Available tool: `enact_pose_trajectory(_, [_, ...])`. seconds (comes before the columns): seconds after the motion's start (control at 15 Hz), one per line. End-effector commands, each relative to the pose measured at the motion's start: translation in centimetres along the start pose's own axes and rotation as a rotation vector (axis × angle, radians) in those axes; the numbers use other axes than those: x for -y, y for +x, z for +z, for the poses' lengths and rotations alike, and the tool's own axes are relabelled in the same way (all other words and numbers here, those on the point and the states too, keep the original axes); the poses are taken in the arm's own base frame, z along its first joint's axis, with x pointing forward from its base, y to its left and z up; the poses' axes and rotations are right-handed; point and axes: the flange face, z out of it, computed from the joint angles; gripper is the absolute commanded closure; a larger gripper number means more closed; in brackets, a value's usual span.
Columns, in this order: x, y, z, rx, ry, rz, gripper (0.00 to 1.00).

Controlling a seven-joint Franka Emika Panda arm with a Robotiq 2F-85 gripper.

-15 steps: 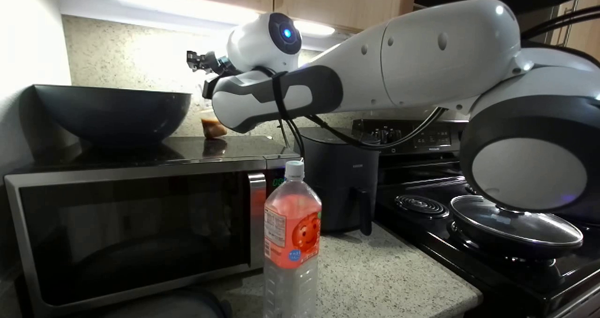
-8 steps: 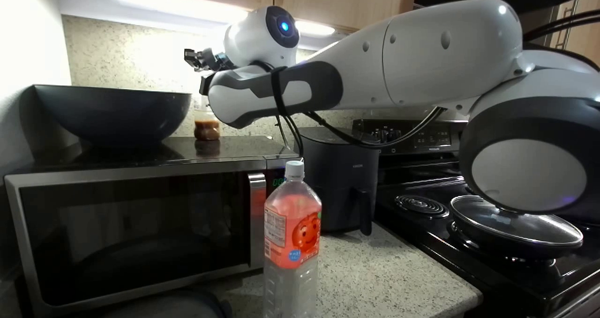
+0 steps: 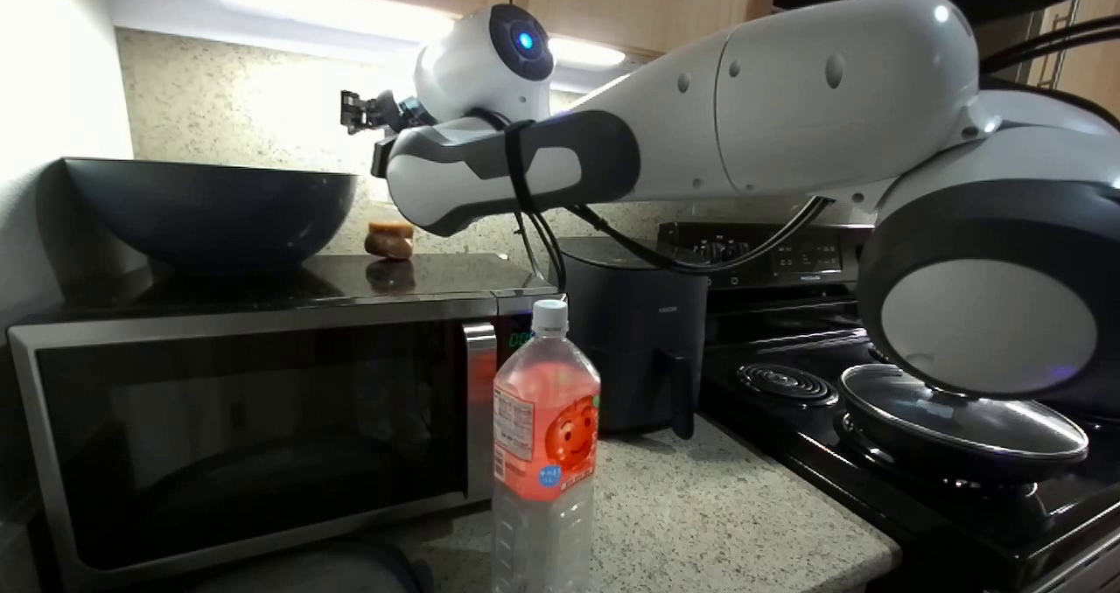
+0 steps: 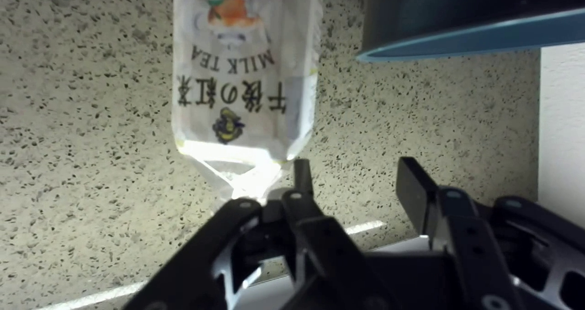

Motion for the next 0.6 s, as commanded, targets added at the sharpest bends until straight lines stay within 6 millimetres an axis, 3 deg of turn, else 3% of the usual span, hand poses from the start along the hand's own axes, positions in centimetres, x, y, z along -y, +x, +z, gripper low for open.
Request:
enact_pose_trajectory(0.0, [-0.43, 0.67, -0.29, 0.027, -0.056, -0.011, 0.17])
enact_pose_trajectory(0.2, [-0.69, 1.26, -0.55, 0.001, -0.089, -0.037, 0.0])
enact_pose_trajectory(0.53, [-0.59, 1.2, -0.68, -0.001, -0.125, -0.052, 0.0])
